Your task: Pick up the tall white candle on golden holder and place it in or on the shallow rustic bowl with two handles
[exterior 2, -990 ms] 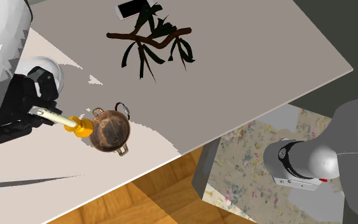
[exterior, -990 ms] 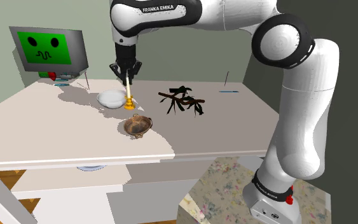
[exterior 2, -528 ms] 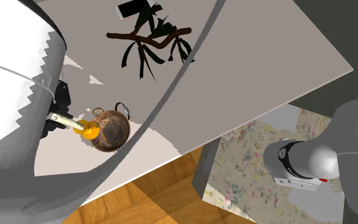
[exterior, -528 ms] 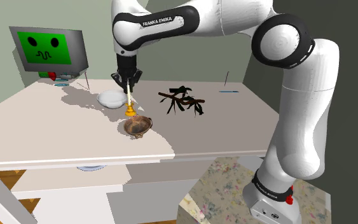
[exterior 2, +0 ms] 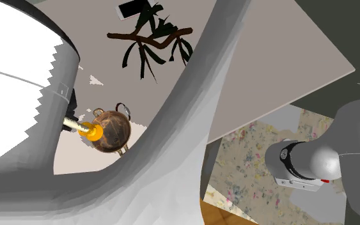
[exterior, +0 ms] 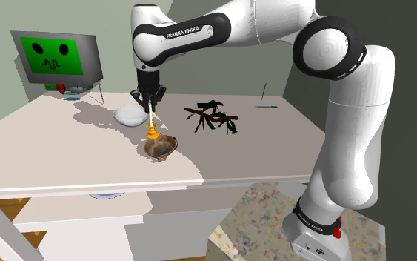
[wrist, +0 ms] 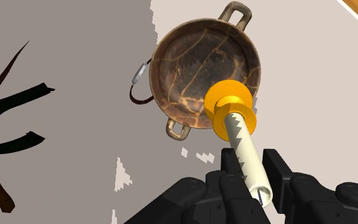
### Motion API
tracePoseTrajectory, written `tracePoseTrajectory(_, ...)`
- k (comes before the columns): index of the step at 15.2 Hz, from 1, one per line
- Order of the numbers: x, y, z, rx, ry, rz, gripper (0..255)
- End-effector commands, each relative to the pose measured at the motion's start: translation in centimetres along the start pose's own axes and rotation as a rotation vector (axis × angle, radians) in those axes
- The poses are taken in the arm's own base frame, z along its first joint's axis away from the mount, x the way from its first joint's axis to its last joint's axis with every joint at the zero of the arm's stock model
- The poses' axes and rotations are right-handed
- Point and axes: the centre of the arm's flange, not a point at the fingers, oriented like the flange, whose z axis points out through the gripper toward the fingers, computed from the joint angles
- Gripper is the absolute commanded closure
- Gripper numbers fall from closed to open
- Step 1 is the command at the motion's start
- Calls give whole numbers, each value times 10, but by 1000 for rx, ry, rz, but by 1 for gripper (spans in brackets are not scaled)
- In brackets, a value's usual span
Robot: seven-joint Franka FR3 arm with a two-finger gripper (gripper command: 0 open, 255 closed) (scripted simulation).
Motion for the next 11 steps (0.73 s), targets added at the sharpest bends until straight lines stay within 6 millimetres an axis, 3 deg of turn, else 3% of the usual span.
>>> tracePoseTrajectory(1, 0, 0, 0, 0, 0, 0, 255)
tracePoseTrajectory(3, 0, 0, 0, 0, 0, 0, 255)
tracePoseTrajectory(4, 0, 0, 0, 0, 0, 0, 0)
tracePoseTrajectory(9, 0, 0, 0, 0, 0, 0, 0)
tracePoseTrajectory(11, 0, 0, -26, 0, 0, 0, 0)
